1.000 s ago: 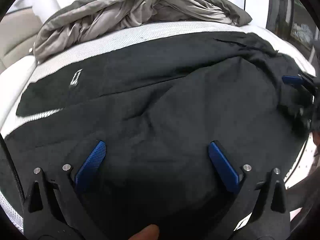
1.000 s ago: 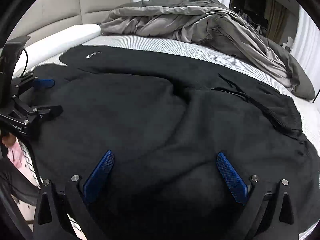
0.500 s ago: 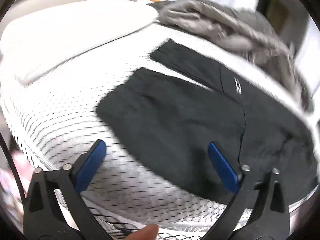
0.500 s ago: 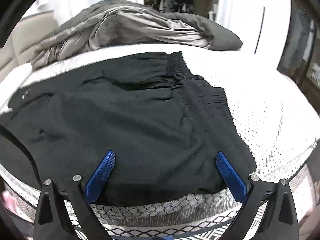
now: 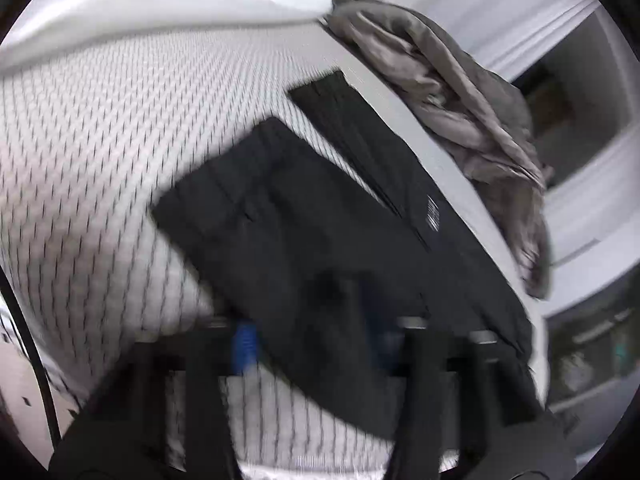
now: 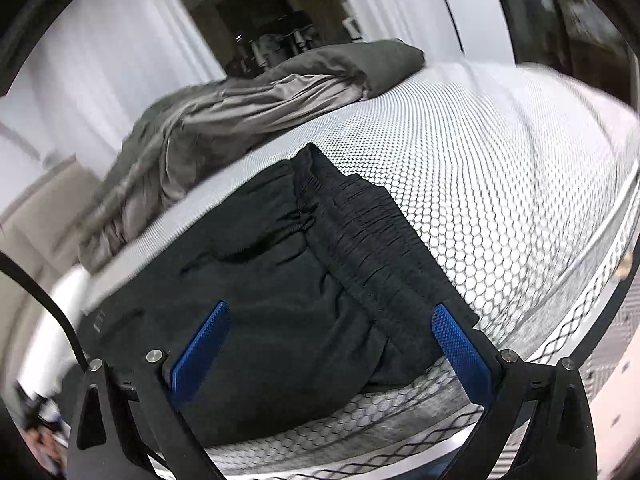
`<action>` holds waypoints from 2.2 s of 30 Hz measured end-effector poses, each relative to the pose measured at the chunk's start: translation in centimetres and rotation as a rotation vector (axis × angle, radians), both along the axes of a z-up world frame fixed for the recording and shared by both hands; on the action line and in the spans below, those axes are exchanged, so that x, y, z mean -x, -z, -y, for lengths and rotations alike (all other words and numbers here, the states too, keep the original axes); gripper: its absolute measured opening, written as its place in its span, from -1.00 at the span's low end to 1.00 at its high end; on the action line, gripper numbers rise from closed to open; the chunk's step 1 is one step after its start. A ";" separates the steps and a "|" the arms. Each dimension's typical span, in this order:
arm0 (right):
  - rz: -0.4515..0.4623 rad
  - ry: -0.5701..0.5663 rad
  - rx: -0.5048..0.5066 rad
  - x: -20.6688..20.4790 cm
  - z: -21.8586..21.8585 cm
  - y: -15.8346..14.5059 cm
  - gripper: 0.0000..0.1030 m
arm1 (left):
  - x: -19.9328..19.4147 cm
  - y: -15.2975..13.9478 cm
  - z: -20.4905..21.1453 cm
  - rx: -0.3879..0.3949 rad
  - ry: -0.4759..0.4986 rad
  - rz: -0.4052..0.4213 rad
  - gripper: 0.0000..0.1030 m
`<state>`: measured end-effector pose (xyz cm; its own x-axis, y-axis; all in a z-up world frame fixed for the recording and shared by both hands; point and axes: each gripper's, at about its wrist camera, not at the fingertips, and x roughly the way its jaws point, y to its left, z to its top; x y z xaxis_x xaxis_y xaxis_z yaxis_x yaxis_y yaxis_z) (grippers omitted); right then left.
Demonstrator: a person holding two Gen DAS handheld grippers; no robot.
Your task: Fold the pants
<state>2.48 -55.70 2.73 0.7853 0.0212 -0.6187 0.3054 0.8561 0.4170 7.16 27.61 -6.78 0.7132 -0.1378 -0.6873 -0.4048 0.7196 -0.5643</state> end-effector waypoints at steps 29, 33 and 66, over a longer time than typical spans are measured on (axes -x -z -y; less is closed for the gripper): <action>0.047 0.081 -0.487 0.5 4.2 6.5 -0.63 | 0.1 -0.4 -0.7 0.014 -0.117 0.045 -0.99; 0.101 0.048 -0.492 2.0 4.5 5.7 -0.78 | 1.3 -1.0 -0.8 -0.011 -0.127 0.056 -0.99; 0.079 0.041 -0.314 -26.1 3.6 -3.0 -0.75 | -28.0 -6.8 -2.8 -0.183 -0.061 -0.194 -0.81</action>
<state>28.58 -59.29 5.76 0.8349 0.1688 -0.5239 0.2929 0.6696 0.6825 35.19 30.40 0.06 0.5687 0.0403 -0.8215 -0.5387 0.7730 -0.3350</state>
